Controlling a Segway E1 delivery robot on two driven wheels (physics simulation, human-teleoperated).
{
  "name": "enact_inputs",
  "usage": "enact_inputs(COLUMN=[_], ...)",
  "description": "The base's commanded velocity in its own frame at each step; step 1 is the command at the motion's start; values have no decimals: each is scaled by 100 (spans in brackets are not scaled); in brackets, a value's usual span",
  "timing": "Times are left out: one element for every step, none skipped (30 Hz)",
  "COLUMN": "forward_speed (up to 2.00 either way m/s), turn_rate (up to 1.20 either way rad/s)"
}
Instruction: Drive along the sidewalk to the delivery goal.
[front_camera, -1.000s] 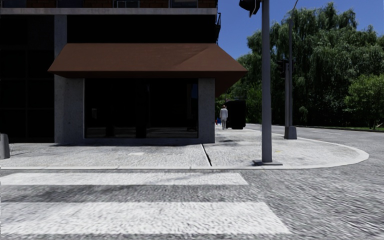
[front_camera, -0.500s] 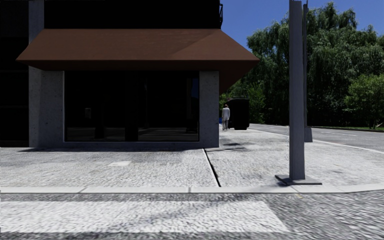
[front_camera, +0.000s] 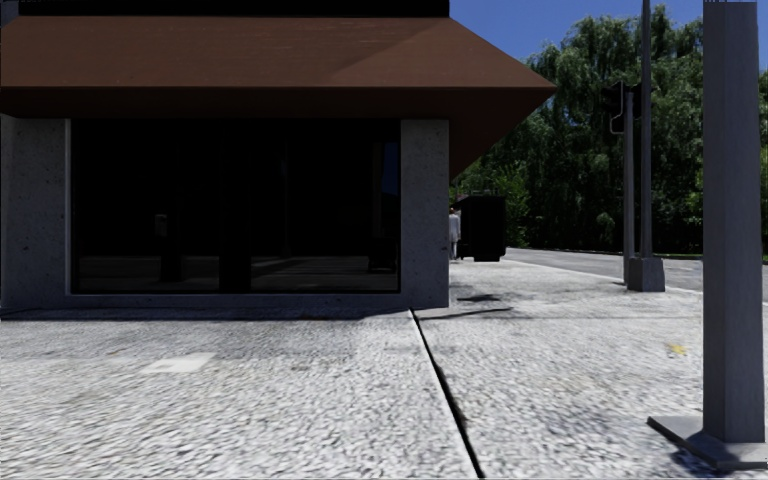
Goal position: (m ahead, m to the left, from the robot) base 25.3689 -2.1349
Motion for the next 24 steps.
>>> enact_inputs(forward_speed=[200, 200, 200, 200, 198, 182, 174, 174, 171, 171, 170, 168, 168, 168, 167, 161, 156, 145, 145, 141, 140, 139, 139, 139], turn_rate=[-29, -32, -32, -33, -33, -35, -37, -37, -38, -38, -38, -39, -39, -39, -39, -39, -39, -39, -39, -39, -39, -39, -39, -40])
